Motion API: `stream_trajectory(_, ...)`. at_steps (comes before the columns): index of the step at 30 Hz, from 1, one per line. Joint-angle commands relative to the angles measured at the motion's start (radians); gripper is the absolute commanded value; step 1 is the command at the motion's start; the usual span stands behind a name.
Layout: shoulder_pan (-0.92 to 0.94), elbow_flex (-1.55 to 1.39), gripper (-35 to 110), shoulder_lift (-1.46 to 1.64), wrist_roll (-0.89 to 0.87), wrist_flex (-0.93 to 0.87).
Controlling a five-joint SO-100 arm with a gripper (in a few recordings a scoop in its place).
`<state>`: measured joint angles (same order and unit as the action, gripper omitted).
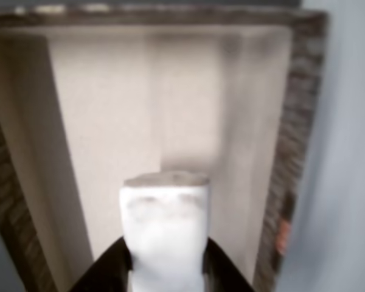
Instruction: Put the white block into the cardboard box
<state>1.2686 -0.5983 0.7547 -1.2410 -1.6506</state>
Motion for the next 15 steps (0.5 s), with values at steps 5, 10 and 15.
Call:
stream_trajectory(5, -0.009, 0.137, -2, -0.046, -0.015, -0.005)
stream_trajectory(10, -0.017, 0.202, -2, -0.110, -0.018, -0.011)
stream_trajectory(15, -0.020, 0.221, -2, -0.141, -0.018, -0.011)
